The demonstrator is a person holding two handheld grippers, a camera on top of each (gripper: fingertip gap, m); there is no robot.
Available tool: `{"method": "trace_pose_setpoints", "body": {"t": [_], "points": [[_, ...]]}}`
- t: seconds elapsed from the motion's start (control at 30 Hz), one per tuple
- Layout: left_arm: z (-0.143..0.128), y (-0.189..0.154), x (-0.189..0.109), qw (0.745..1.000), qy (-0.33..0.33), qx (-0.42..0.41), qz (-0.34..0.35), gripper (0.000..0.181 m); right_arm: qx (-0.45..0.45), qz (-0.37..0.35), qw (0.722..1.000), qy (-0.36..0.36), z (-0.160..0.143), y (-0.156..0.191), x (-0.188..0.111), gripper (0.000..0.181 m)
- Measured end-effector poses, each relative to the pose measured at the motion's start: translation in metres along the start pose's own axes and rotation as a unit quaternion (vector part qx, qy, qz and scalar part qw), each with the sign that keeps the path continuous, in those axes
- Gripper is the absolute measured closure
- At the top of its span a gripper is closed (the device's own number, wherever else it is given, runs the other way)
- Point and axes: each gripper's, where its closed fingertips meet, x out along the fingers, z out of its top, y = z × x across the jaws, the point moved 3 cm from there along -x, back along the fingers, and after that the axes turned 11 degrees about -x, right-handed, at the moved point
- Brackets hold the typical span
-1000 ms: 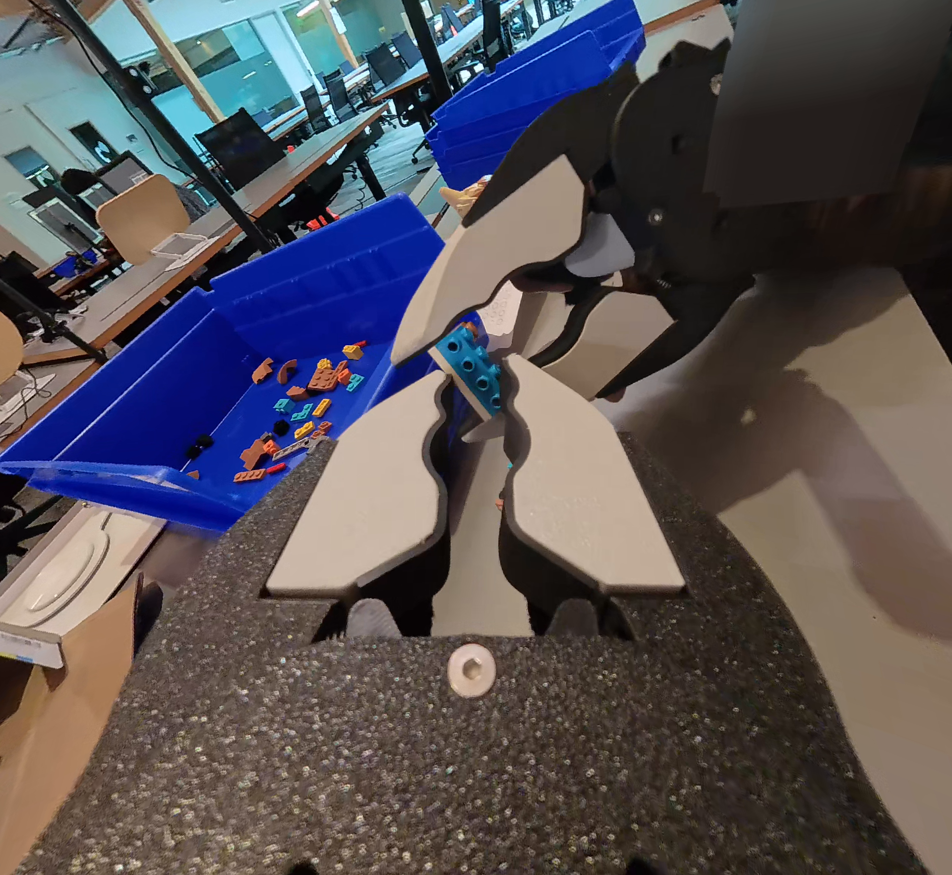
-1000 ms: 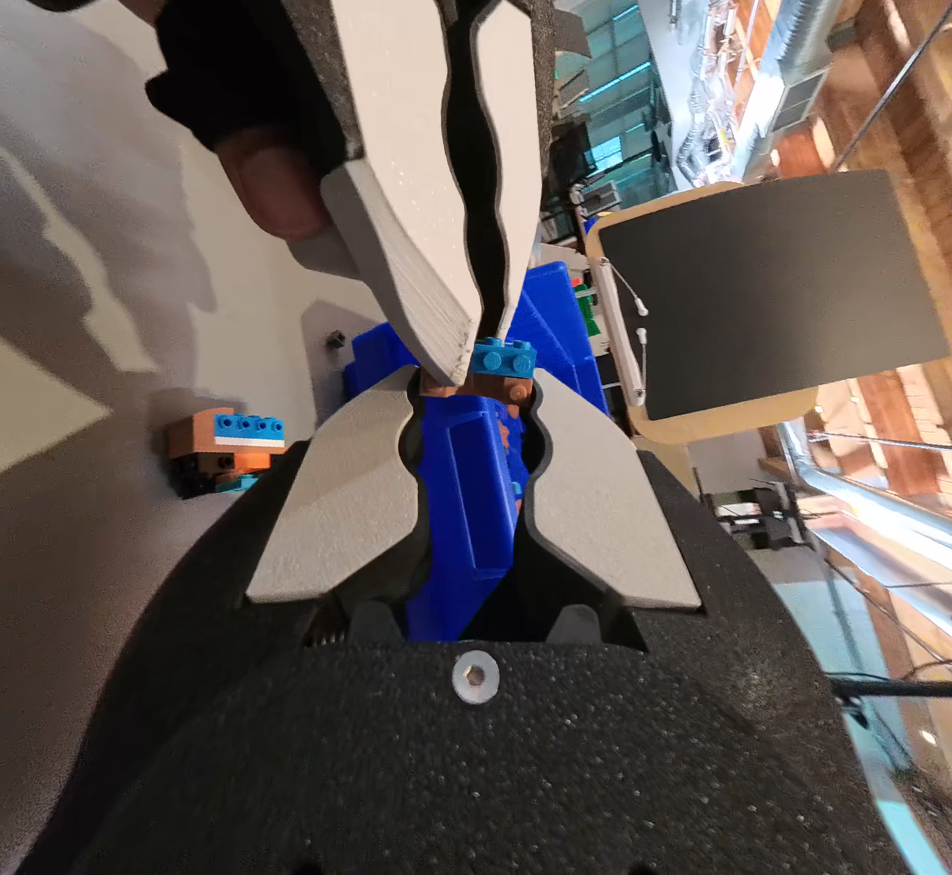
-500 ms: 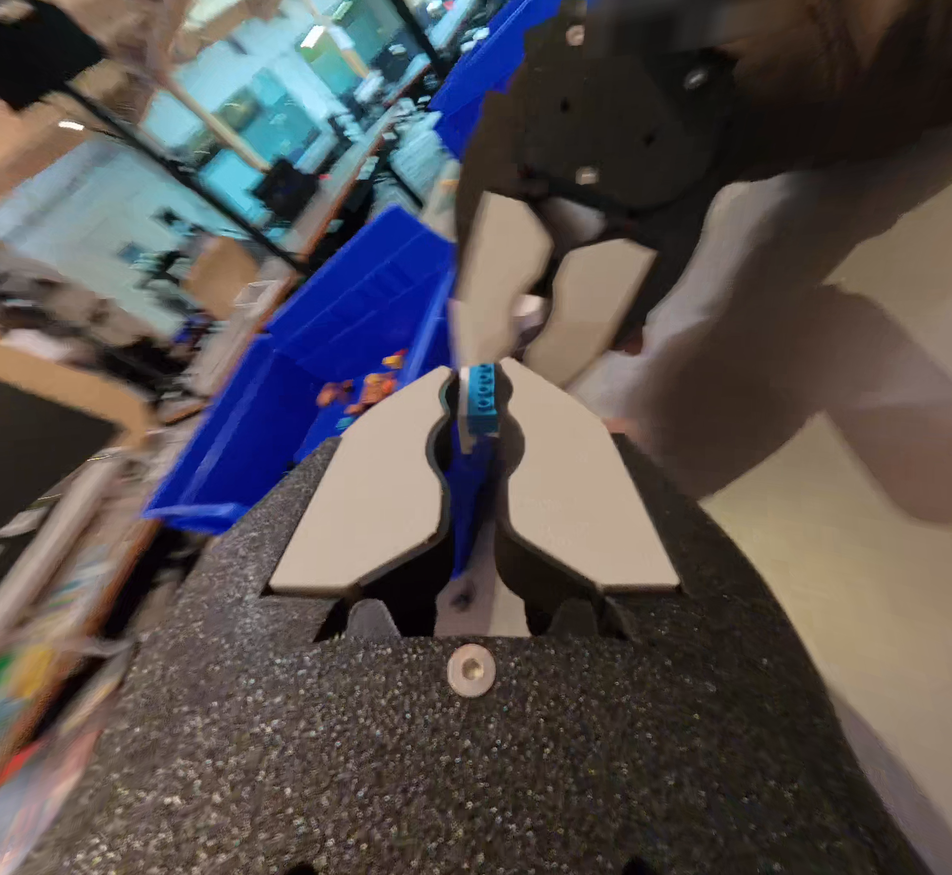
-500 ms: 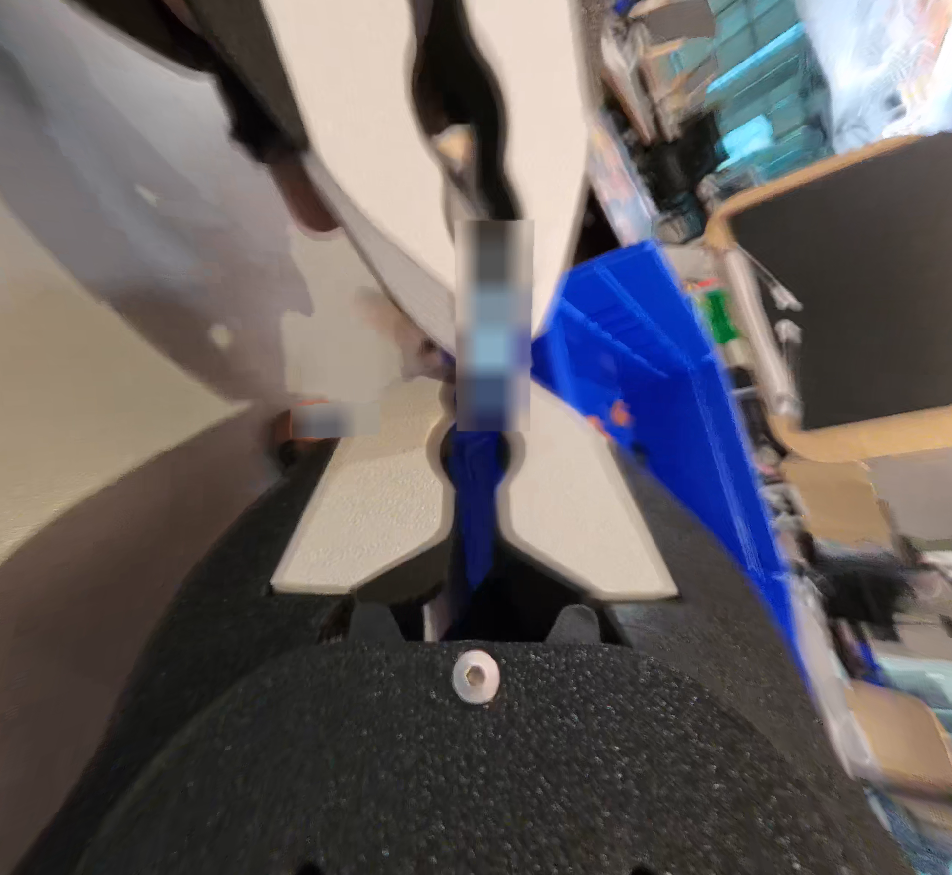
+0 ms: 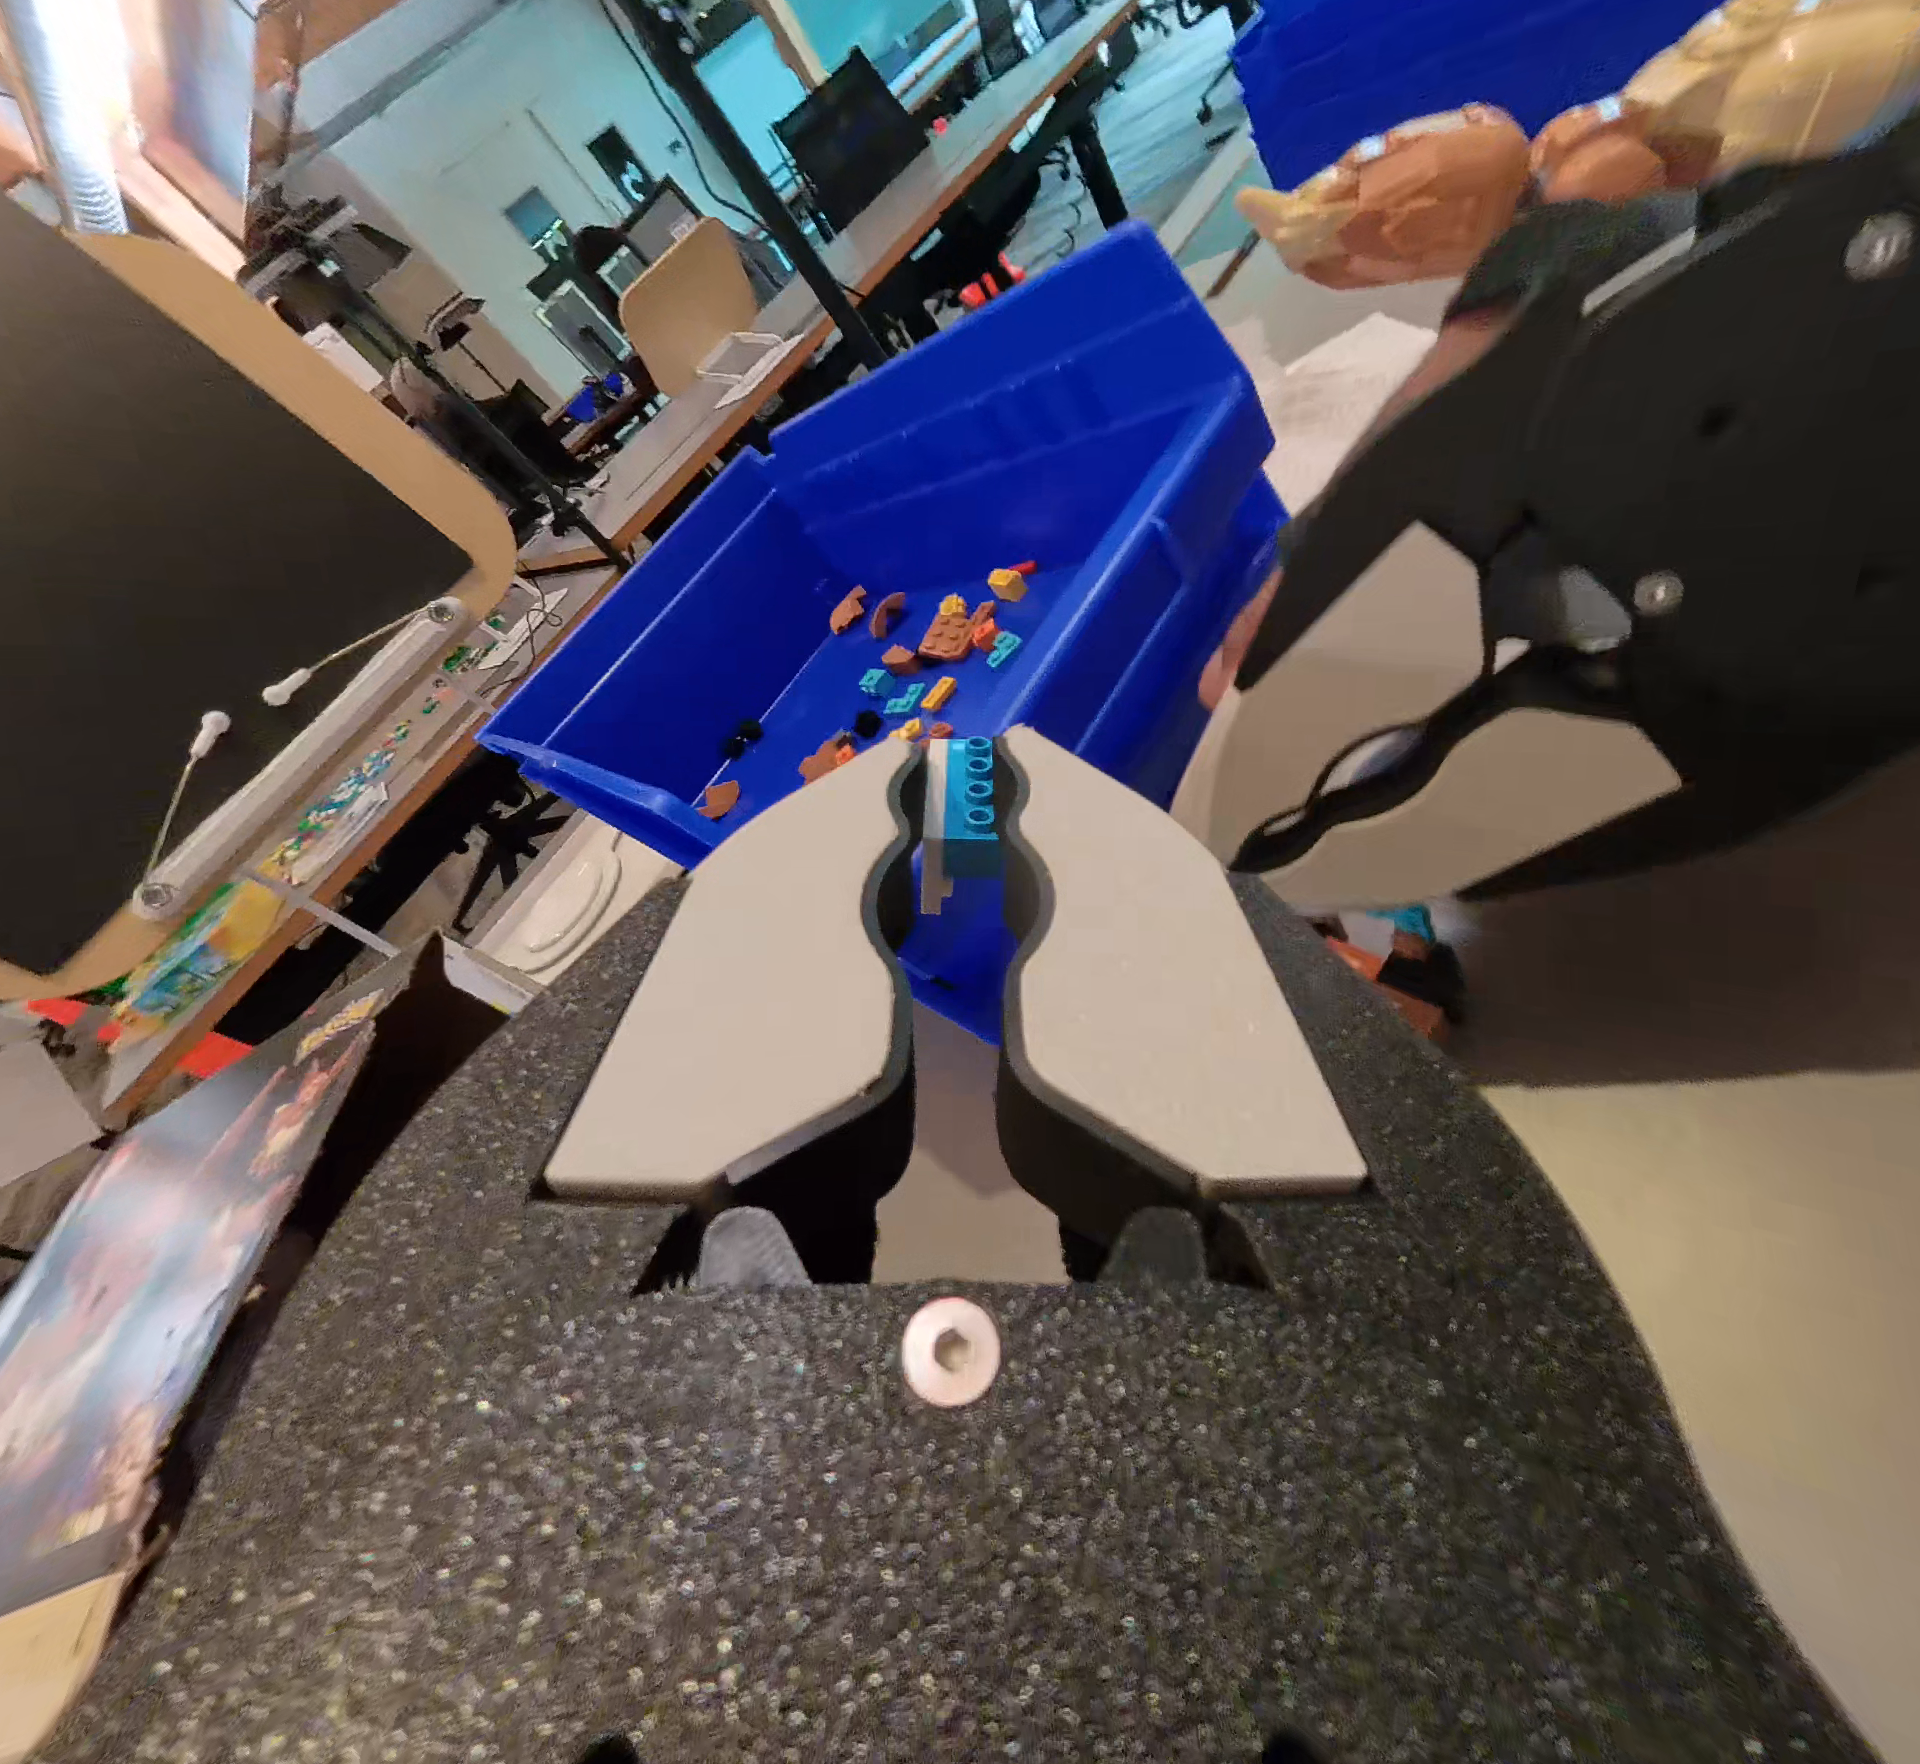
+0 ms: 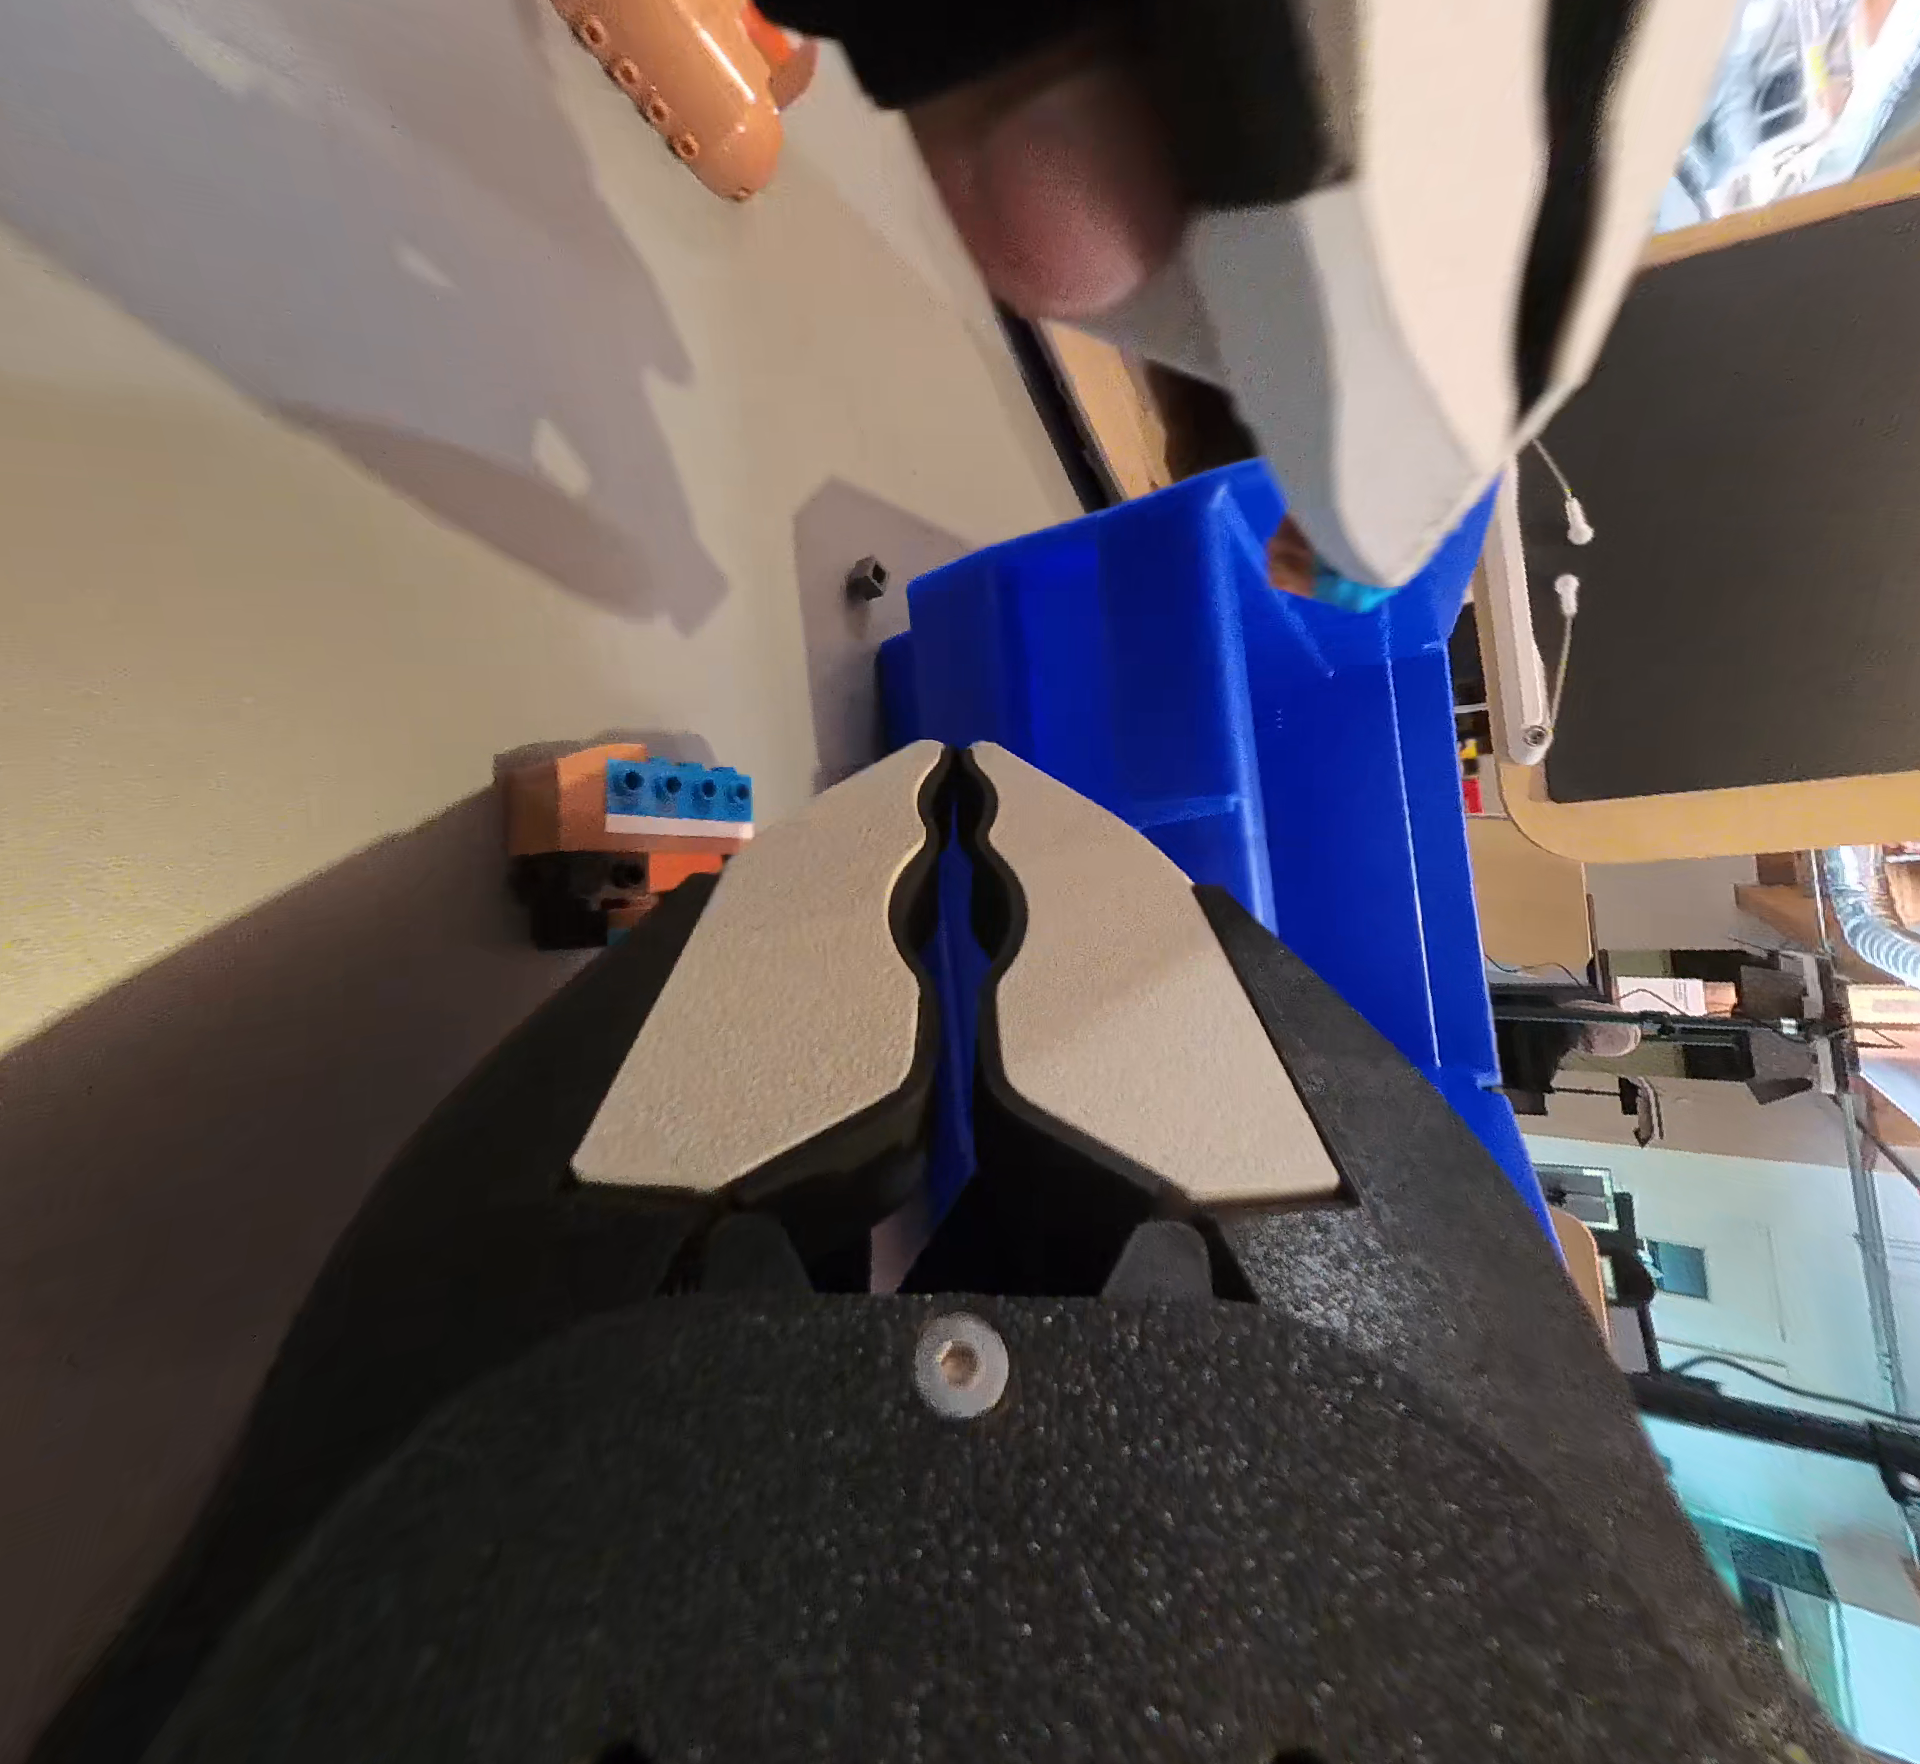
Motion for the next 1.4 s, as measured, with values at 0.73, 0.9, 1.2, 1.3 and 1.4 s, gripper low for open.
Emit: {"method": "trace_pose_setpoints", "body": {"t": [0.73,0.9,1.2,1.3,1.4], "points": [[0.006,0.014,-0.018,0.998,-0.029,-0.059,-0.015,0.169,-0.002,-0.001,1.000,-0.004,-0.002,0.003,-0.002,0.181],[0.007,0.014,-0.018,0.997,-0.032,-0.063,-0.017,0.169,-0.010,0.004,1.000,0.002,-0.004,0.006,-0.001,0.181],[0.008,0.013,-0.018,0.996,-0.038,-0.077,-0.026,0.169,-0.010,0.001,1.000,0.003,-0.005,0.004,-0.002,0.181],[0.005,0.011,-0.014,0.997,-0.026,-0.074,-0.028,0.169,-0.011,-0.004,1.000,0.002,-0.005,0.002,-0.004,0.181],[0.002,0.010,-0.011,0.997,-0.017,-0.073,-0.026,0.169,-0.008,-0.007,1.000,0.000,-0.004,0.000,-0.005,0.181]]}}
